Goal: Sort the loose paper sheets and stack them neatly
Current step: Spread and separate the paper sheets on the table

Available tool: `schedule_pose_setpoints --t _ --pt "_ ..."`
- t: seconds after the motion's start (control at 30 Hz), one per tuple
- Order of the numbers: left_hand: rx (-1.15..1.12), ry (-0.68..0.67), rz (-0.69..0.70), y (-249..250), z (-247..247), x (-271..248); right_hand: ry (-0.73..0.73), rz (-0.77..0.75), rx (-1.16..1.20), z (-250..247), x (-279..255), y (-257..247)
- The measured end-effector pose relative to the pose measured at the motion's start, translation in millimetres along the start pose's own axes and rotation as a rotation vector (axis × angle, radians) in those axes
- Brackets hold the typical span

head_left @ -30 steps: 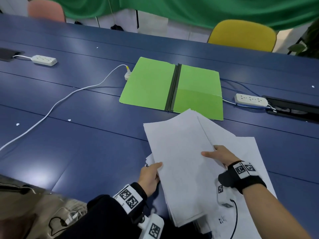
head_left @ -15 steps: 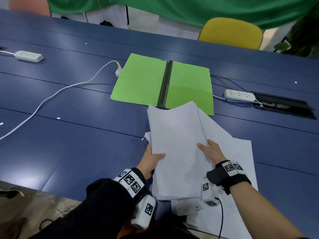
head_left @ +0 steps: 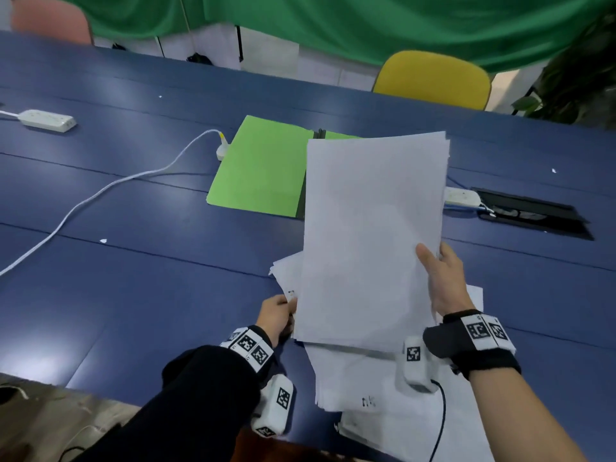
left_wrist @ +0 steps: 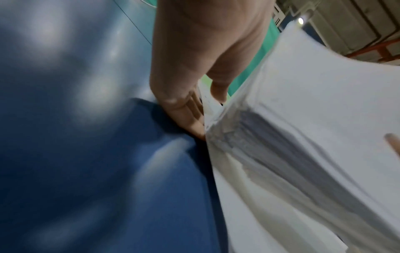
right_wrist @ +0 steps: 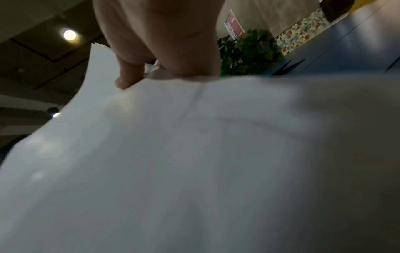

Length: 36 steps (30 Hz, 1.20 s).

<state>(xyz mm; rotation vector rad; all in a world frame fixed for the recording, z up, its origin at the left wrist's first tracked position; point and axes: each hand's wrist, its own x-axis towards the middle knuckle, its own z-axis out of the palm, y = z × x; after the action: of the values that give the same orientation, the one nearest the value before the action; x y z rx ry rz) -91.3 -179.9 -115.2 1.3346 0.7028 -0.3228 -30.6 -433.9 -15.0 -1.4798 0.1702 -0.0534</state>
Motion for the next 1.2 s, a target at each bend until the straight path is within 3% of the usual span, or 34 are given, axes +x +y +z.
schedule_pose_setpoints --t 0.13,0.23,0.4,0.63,0.77,0.83,1.0,1.1,1.2 --pt "0.117 0.216 0.112 19 -15 10 -0.135 0.0 0.144 -6 3 -22" --pt "0.242 0.343 0.216 40 -36 17 -0.154 0.032 0.183 -7 5 -25" --pt "0.452 0.382 0.314 51 -67 25 -0.208 0.078 0.177 3 7 -22" --pt "0.443 0.272 0.257 69 -101 39 -0.488 0.106 -0.015 23 35 -41" --pt "0.376 0.194 0.149 76 -113 40 -0.679 0.196 -0.436 57 65 -33" --pt "0.3 0.087 0.1 74 -119 44 -0.8 0.12 -0.735 83 75 -24" --pt "0.016 0.001 -0.045 70 -139 62 -0.831 0.022 -1.297 129 97 0" --pt "-0.08 -0.127 -0.124 77 -137 53 -0.881 0.068 -1.327 135 106 5" --pt "0.039 -0.129 -0.069 90 -130 34 -0.995 0.11 -1.297 147 109 0"
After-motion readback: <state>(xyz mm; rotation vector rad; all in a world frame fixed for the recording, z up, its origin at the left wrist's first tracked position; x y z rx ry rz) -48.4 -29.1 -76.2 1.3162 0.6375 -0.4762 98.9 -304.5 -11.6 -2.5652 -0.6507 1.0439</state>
